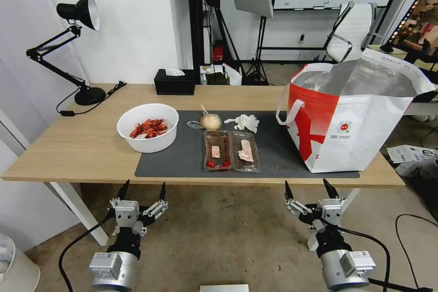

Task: Pick up the trash from the table and place it into the takeout bag.

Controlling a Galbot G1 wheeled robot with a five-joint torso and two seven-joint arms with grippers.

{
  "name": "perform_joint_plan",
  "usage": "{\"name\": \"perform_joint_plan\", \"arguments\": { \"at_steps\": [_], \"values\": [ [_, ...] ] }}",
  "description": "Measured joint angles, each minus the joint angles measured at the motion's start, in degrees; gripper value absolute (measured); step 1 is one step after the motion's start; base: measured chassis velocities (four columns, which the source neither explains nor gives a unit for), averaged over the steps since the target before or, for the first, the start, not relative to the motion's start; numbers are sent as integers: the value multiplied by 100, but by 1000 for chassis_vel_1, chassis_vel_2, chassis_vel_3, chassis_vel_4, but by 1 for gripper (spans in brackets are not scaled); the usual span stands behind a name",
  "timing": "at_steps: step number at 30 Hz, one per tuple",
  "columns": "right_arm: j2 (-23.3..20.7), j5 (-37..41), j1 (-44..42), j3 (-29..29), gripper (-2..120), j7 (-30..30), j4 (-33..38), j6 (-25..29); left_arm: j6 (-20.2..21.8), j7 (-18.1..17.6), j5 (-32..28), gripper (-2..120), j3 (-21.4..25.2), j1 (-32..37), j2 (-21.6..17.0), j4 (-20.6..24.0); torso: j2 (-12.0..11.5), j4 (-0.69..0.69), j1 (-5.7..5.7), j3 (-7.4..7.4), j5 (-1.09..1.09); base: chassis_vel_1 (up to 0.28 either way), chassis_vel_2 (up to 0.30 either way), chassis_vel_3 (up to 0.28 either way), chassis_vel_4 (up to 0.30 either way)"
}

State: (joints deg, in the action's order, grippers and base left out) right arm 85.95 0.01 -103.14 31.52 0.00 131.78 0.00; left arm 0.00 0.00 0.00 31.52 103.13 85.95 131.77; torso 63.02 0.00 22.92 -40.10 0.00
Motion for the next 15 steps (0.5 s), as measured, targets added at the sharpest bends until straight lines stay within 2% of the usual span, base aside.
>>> {"name": "perform_joint_plan", "arguments": {
  "at_steps": [15],
  "values": [
    [-77,82,25,24,100,-1,3,-8,-20,-59,-117,100,43,-90,-38,13,0,0,0,0,0,0,0,0,0]
  ]
}}
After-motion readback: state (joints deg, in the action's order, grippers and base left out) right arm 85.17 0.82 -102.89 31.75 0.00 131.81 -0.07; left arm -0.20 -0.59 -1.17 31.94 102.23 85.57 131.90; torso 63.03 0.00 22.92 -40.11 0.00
